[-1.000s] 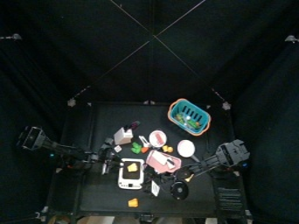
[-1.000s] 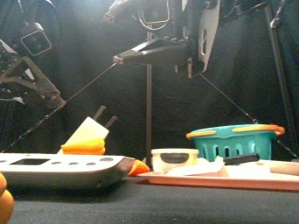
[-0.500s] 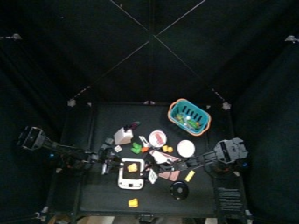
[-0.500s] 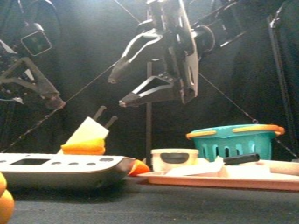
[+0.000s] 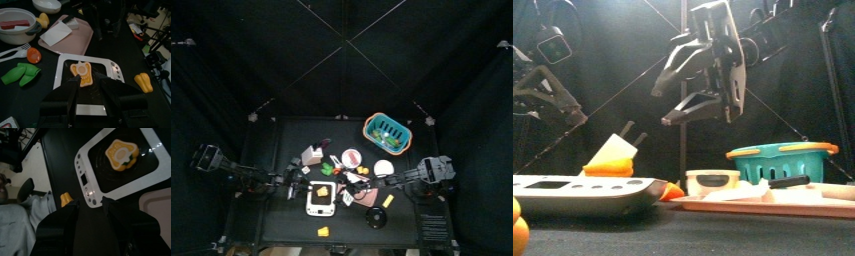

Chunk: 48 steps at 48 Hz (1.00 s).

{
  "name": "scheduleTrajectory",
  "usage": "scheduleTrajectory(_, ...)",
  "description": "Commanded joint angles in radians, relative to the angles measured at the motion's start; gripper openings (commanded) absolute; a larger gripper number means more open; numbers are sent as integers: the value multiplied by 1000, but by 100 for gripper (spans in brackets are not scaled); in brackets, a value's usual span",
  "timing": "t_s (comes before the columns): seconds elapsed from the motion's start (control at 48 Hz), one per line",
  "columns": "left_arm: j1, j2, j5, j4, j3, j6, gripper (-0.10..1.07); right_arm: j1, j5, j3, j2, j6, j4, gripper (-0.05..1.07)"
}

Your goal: Grab squash half

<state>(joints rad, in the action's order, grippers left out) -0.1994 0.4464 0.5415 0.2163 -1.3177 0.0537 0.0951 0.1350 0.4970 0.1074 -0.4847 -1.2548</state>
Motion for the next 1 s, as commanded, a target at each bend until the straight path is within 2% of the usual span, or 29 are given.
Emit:
scheduleTrajectory(0.0,3,0,3,0,14,0,72,-14,15,-21,-48,-2,6,80)
scheduleTrajectory(0.354,3,0,3,0,14,-2,72,-104,222,-18,-49,3,14,80)
scheduleTrajectory(0.521,3,0,3,0,12,-2,72,-143,370,-32,-49,9,54,80)
scheduleTrajectory(0.604,3,0,3,0,14,-2,72,-163,408,-43,-48,74,98,80)
scheduleTrajectory(0.667,3,0,3,0,14,-2,72,-175,434,-57,-46,161,193,80)
scheduleTrajectory(0.729,2,0,3,0,12,-2,72,-181,468,-77,-44,281,341,80)
scheduleTrajectory(0.792,2,0,3,0,14,-2,72,-181,500,-106,-43,413,515,80)
scheduleTrajectory(0.812,3,0,5,0,14,-2,72,-181,515,-123,-41,482,607,80)
scheduleTrajectory(0.833,3,0,5,0,12,-2,72,-179,520,-129,-41,503,638,80)
scheduleTrajectory(0.875,3,0,5,0,12,-2,72,-173,545,-160,-40,607,792,80)
scheduleTrajectory(0.979,2,0,3,2,8,2,72,-115,591,-210,-29,796,1048,80)
